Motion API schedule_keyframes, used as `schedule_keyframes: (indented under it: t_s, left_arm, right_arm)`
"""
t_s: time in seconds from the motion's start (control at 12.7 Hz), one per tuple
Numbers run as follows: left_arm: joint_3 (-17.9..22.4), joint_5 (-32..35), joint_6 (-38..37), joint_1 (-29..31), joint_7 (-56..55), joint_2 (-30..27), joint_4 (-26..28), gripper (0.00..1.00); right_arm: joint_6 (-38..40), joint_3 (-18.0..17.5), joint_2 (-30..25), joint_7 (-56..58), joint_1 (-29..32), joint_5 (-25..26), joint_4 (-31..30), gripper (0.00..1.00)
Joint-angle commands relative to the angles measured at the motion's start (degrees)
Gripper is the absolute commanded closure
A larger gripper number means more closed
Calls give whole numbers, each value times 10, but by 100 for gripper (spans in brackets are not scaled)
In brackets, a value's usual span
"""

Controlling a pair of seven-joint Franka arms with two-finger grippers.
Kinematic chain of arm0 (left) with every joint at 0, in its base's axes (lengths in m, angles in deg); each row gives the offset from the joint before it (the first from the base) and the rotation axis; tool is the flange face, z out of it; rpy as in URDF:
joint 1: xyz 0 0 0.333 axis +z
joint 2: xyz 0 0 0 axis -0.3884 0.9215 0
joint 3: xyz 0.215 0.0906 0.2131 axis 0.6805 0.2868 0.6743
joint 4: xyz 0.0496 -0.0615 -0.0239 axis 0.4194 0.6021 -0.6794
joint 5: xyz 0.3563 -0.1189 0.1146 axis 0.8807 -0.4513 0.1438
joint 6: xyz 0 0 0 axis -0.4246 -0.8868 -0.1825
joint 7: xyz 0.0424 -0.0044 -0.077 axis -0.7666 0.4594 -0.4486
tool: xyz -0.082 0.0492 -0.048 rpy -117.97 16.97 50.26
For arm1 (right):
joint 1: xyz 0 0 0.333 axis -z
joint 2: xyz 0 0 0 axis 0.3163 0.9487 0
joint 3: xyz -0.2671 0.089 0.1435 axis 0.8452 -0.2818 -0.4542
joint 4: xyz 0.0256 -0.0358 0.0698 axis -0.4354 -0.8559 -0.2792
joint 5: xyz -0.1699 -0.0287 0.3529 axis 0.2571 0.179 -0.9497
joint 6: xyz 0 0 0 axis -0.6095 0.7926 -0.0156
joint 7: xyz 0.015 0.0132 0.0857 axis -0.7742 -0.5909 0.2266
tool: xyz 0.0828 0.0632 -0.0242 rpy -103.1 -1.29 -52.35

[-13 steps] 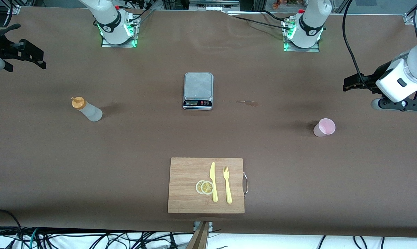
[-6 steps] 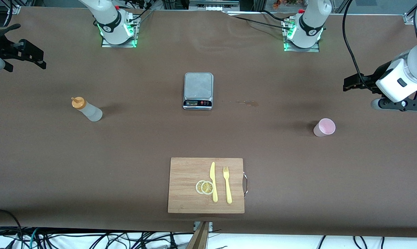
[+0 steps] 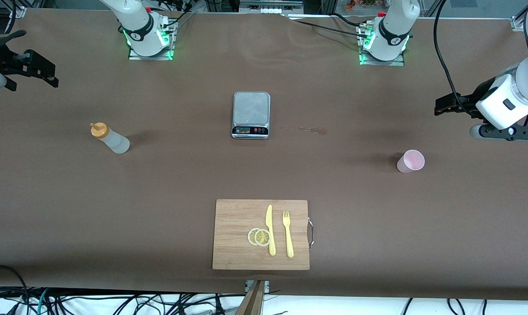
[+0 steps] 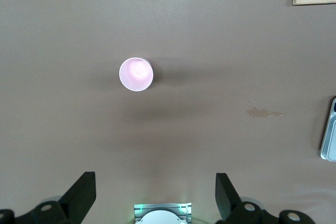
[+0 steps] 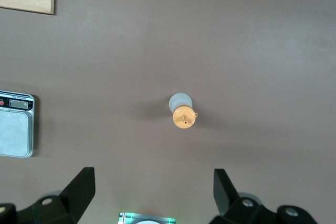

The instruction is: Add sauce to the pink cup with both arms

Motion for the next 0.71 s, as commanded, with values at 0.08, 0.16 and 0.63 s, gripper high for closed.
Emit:
schedule_keyframes:
  t_s: [0.08, 0.16, 0.63]
  left_arm:
    - [2, 10, -14, 3, 8, 10, -20, 0]
    - [3, 9, -13, 6, 10, 18, -20, 0]
    - [5, 15, -8, 12, 17, 84, -19, 0]
  right_arm:
    - [8, -1, 1, 7, 3, -1, 8, 0]
    - [7, -1, 1, 7, 3, -1, 8, 0]
    - [8, -1, 1, 7, 2, -1, 8, 0]
